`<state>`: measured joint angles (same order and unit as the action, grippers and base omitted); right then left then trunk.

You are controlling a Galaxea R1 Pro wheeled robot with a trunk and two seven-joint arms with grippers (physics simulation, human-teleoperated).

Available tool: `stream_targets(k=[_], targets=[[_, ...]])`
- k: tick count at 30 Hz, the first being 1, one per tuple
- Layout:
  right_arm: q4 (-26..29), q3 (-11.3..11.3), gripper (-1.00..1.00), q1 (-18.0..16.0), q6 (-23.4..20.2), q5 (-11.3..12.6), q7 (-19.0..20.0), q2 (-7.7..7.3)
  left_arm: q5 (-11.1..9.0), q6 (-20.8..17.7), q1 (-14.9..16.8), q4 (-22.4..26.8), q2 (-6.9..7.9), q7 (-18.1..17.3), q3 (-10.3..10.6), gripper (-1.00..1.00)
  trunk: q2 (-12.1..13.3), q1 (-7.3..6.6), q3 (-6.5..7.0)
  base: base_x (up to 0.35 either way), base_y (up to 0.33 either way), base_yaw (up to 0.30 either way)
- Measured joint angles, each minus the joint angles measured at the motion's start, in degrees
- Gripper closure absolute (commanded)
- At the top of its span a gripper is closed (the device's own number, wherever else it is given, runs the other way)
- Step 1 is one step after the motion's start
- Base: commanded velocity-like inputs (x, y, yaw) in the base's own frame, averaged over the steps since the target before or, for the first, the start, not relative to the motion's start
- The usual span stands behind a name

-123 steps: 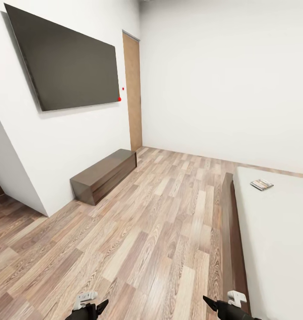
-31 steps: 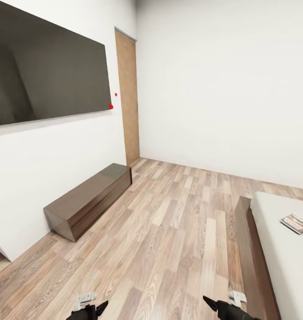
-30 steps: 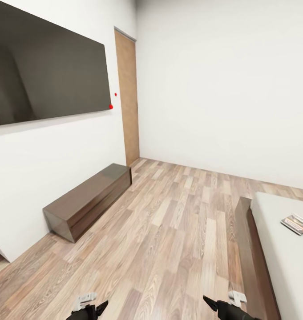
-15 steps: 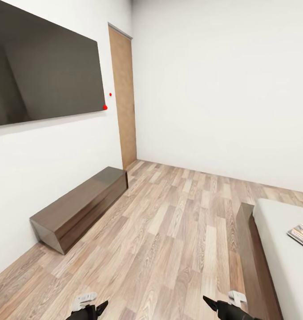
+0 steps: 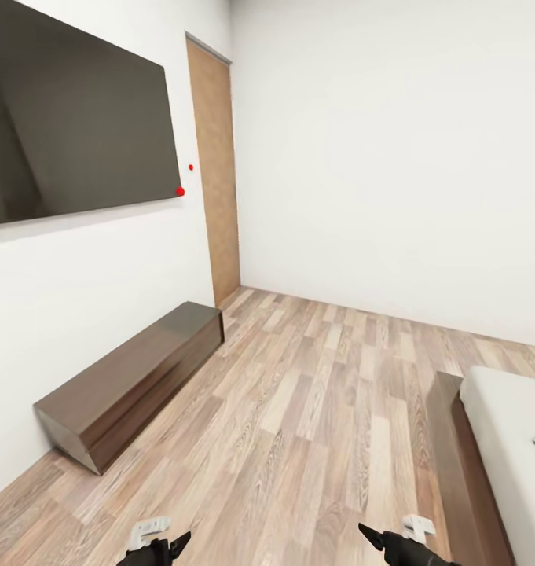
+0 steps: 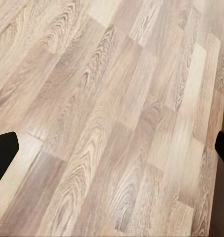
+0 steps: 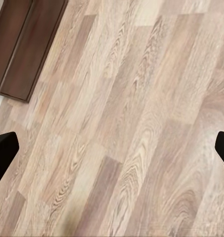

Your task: In the bedroom, move the book from the bed onto either nightstand, and place the two sandals side by side next to the bed.

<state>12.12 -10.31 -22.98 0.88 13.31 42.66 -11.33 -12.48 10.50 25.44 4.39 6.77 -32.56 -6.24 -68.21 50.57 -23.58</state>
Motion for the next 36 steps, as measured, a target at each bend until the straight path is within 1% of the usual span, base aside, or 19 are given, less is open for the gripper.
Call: stream_targets(k=[8,20,36], targets=[[0.0,0.0,-1.0,0.0,0.01,0.0,-0.07,0.0,0.0,0.0,0.0,0.0,0.0,-0.02,0.0,-1.0,0.0,0.0,0.0,0.33,0.0,-0.054],[0.0,-0.02,-1.0,0.01,0.0,0.0,-0.08,0.0,0.0,0.0,0.0,0.0,-0.01,0.0,0.03,-1.0,0.0,0.0,0.0,0.331,0.0,-0.008],[0.0,-0.02,-1.0,0.01,0.0,0.0,-0.08,0.0,0.0,0.0,0.0,-0.07,-0.04,0.08,0.04,-1.0,0.0,0.0,0.0,0.331,0.0,-0.06]])
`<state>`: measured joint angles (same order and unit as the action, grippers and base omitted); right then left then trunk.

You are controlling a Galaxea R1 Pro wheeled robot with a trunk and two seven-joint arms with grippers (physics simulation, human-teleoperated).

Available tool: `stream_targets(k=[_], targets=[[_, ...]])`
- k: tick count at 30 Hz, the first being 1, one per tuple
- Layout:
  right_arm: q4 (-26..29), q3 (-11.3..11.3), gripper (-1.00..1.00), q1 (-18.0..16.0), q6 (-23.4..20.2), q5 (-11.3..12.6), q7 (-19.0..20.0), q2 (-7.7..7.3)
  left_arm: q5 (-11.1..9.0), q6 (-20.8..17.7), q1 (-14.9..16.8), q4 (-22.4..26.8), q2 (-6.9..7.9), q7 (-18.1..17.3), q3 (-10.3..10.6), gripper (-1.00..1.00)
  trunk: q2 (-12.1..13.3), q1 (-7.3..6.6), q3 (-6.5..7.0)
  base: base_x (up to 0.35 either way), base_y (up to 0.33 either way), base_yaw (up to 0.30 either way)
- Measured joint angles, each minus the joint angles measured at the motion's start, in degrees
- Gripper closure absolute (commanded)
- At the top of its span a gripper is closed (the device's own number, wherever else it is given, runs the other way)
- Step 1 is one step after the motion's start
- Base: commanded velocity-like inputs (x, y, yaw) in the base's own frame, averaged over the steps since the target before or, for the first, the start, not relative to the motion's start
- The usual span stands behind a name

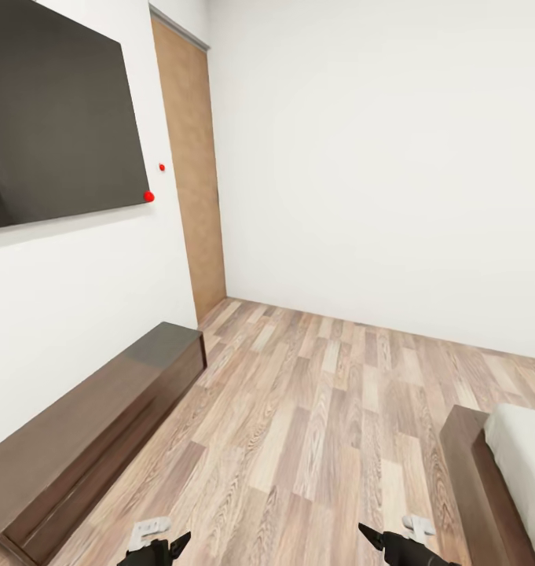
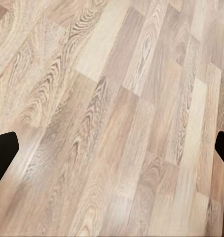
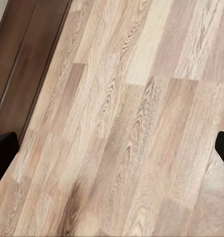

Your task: In the bedroom, move the book from the bed onto either nightstand, and place the two sandals side by side next to the bed.

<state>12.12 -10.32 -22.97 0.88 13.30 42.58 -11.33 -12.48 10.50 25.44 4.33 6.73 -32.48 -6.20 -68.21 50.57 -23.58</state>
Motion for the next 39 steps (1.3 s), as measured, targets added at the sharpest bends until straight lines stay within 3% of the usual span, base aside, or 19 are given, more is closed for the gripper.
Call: stream_targets(k=[39], targets=[[0.0,-0.01,-1.0,0.0,0.0,0.0,0.0,0.0,-0.02,0.0,0.0,-0.27,0.04,-0.08,-0.04,-1.0,0.0,0.0,0.0,0.331,0.0,-0.001]])
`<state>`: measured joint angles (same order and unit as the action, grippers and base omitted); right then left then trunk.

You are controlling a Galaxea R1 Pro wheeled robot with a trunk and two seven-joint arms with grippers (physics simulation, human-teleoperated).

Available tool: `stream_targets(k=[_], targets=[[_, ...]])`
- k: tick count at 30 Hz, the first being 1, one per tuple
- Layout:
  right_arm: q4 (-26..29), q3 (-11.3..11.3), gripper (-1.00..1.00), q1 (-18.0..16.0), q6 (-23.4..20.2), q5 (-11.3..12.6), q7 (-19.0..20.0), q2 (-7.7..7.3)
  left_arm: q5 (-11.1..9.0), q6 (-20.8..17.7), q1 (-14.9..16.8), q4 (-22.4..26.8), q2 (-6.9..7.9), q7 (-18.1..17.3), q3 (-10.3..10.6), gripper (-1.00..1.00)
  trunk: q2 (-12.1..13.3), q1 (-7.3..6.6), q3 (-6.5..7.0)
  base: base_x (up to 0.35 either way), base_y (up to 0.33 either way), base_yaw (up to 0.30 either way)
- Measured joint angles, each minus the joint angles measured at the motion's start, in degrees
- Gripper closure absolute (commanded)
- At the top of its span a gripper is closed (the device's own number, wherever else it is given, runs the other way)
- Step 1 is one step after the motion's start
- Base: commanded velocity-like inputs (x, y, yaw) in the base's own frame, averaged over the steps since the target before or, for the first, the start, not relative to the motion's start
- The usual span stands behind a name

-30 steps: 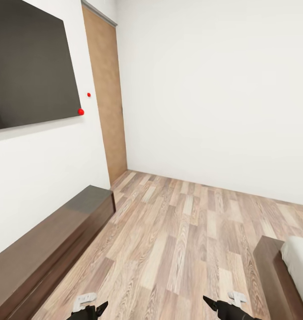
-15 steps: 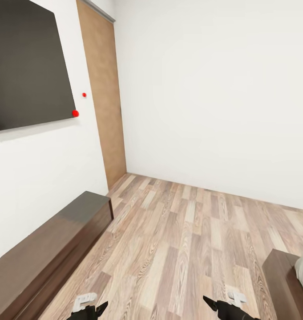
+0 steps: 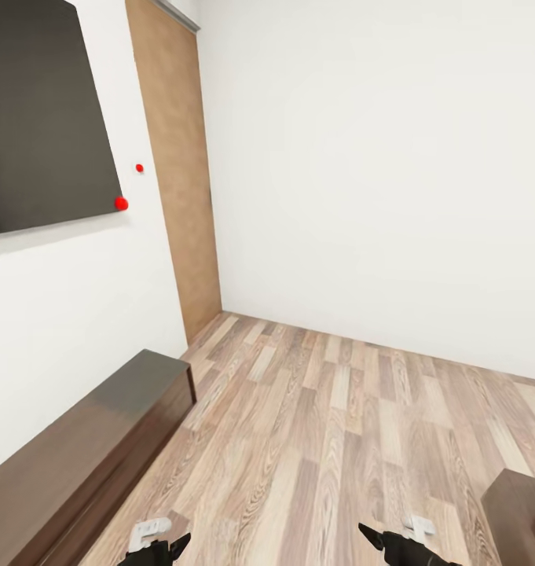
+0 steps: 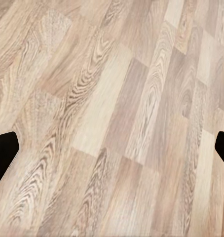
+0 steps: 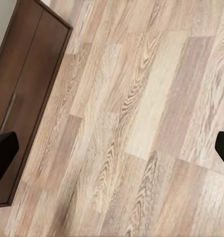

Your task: In the bedroom, move the book from the bed onto either nightstand, and place the two sandals side by side next to the bed.

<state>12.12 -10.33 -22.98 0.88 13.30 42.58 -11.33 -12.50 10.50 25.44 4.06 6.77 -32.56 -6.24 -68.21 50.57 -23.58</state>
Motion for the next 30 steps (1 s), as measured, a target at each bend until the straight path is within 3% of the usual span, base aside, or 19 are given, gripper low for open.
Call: stream_targets(k=[20,30], targets=[[0.0,0.01,-1.0,0.0,0.0,0.0,0.0,0.0,0.02,0.0,0.0,-0.01,0.0,0.0,0.0,-1.0,0.0,0.0,0.0,0.331,0.0,-0.002],[0.02,0.0,-1.0,0.01,0.0,0.0,-0.03,-0.01,0.03,0.0,0.01,-0.03,-0.05,0.1,0.02,-1.0,0.0,0.0,0.0,0.331,0.0,-0.169]])
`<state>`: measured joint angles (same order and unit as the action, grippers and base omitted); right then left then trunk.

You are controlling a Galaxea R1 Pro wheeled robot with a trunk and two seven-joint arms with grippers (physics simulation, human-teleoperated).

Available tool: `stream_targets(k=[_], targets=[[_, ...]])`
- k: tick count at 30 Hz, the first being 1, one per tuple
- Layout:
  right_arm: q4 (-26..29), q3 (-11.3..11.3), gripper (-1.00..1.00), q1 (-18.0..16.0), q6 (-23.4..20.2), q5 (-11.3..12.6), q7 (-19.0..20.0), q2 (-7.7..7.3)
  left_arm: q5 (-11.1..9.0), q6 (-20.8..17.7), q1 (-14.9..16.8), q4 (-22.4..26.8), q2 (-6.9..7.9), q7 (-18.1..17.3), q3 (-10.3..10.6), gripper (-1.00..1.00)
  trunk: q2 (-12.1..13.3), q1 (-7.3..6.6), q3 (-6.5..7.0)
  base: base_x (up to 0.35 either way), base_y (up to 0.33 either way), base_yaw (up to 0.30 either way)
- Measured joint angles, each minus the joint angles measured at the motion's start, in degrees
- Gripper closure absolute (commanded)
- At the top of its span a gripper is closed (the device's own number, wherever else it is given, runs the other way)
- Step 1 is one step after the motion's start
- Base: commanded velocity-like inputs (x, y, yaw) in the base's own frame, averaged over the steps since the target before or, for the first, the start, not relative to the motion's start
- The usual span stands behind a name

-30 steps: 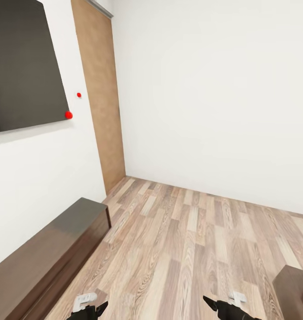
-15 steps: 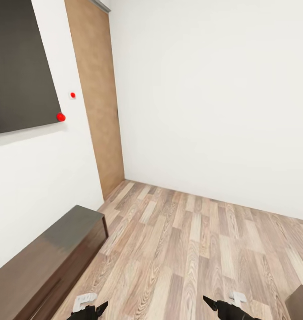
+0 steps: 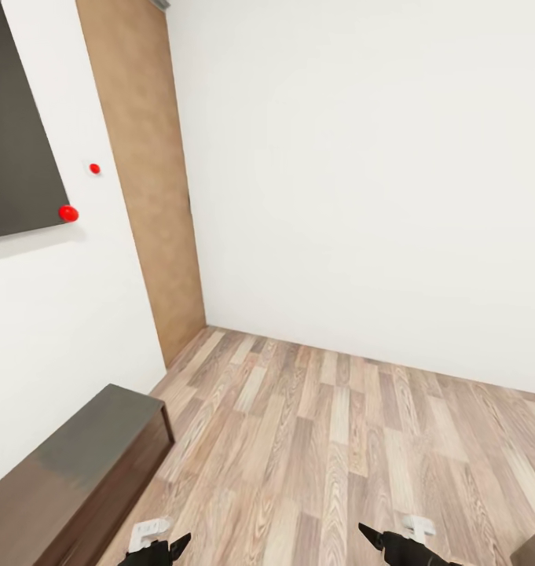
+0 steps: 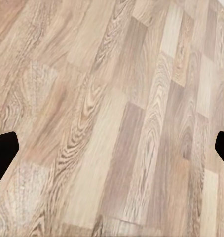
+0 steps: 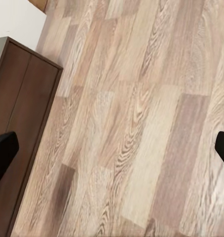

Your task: In the bedroom, move the book from the bed onto either nightstand, and place the two sandals side by side next to the bed.

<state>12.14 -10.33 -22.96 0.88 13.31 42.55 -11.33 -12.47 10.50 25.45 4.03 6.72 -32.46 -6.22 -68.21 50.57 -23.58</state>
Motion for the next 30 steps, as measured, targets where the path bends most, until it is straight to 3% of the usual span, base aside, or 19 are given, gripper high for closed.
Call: stream_targets(k=[17,30], targets=[[0.0,0.0,-1.0,0.0,0.0,0.0,0.0,0.0,0.0,0.0,0.0,0.0,0.0,0.0,-0.01,-1.0,0.0,0.0,0.0,0.331,0.0,-0.21],[-0.01,0.02,-1.0,-0.01,0.02,0.0,0.03,0.0,-0.01,0.0,-0.01,0.01,-0.04,0.0,0.05,-1.0,0.0,0.0,0.0,0.322,0.0,-0.051]])
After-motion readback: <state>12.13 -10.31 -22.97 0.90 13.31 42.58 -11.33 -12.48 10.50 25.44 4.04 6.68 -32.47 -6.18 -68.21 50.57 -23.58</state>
